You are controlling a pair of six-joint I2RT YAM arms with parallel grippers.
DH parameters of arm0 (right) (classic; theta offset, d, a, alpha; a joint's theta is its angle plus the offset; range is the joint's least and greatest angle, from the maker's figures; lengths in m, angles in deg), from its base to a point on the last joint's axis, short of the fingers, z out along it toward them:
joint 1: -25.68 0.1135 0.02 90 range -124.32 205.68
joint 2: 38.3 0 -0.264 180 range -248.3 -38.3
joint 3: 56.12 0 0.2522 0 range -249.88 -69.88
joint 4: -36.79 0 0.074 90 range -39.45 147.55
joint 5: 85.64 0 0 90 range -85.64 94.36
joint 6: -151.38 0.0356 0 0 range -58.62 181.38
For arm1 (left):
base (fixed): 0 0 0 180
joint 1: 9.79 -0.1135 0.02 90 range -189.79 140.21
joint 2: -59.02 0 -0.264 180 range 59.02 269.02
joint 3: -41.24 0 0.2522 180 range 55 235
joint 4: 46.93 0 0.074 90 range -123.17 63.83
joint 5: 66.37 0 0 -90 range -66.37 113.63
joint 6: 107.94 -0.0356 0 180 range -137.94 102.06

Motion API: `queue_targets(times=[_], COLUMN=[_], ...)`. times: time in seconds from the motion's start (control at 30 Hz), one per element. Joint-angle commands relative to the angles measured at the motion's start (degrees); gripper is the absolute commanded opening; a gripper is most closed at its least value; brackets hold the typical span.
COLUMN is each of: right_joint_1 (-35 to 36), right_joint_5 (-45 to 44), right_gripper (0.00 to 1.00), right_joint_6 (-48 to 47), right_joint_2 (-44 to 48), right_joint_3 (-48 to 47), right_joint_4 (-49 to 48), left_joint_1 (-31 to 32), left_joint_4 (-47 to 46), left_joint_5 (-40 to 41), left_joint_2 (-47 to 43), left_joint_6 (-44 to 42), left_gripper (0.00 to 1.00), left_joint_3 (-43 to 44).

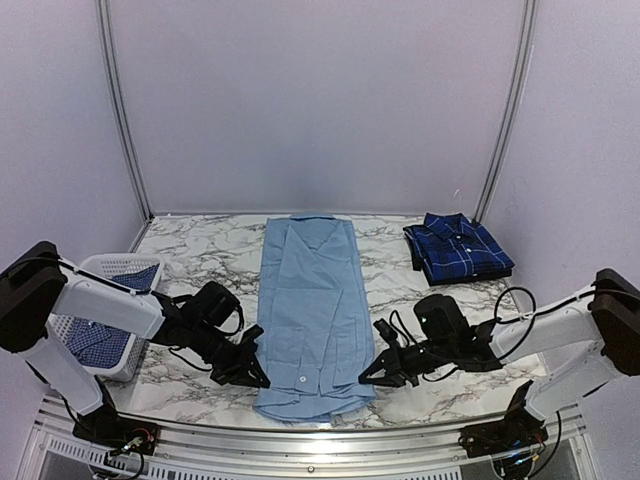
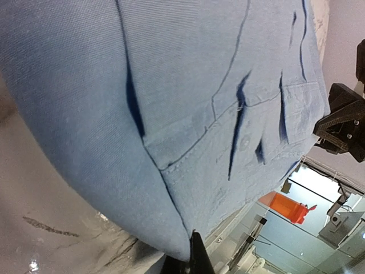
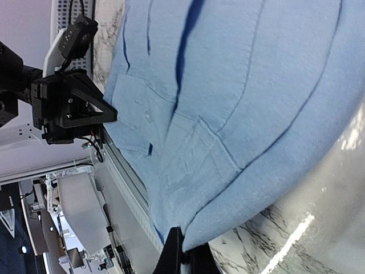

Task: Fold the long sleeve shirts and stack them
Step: Pick up the rectangle-folded shirt from the center of the board, then fold the rectangle-folded shirt at the center of the board.

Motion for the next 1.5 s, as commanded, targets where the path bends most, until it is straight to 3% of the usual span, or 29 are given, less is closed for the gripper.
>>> queue_targets(times=[0.0,0.23,0.53,0.83,1.03,1.23,1.47], right_joint_1=[-2.7,-7.8,-14.9,-20.0,-21.3,-21.3,-19.1], right_joint_5=[-1.3,-2.0,-3.4,-5.1,-6.4,-6.3,-7.4], right_gripper=[0.0,0.0,0.0,0.0,0.0,0.0,0.0], right_joint_6=[-3.8,-7.6,-9.9,-10.1,-10.4,-8.5,-7.3], right_joint_2=[2.6,0.6,-9.1,-26.2,-34.9,-39.2,-34.2], right_joint_3=[-5.5,-13.9,-22.8,-33.6,-37.8,-36.5,-28.1], right_joint_4=[4.5,5.7,-2.0,-10.4,-12.5,-15.3,-15.7], left_joint_1=[-2.9,-7.5,-14.0,-19.8,-20.9,-20.5,-18.1], left_joint_4=[1.3,3.1,0.1,-11.1,-12.0,-12.5,-13.3], left_joint_5=[-0.7,-1.8,0.5,5.2,10.5,10.9,11.8], left_joint_2=[-4.1,-4.5,1.6,15.6,23.0,26.8,19.9], left_joint_6=[-0.1,-1.0,1.7,5.3,2.7,2.4,3.0], left_gripper=[0.0,0.0,0.0,0.0,0.0,0.0,0.0], left_joint_3=[2.8,8.3,19.5,25.5,29.2,28.2,18.8])
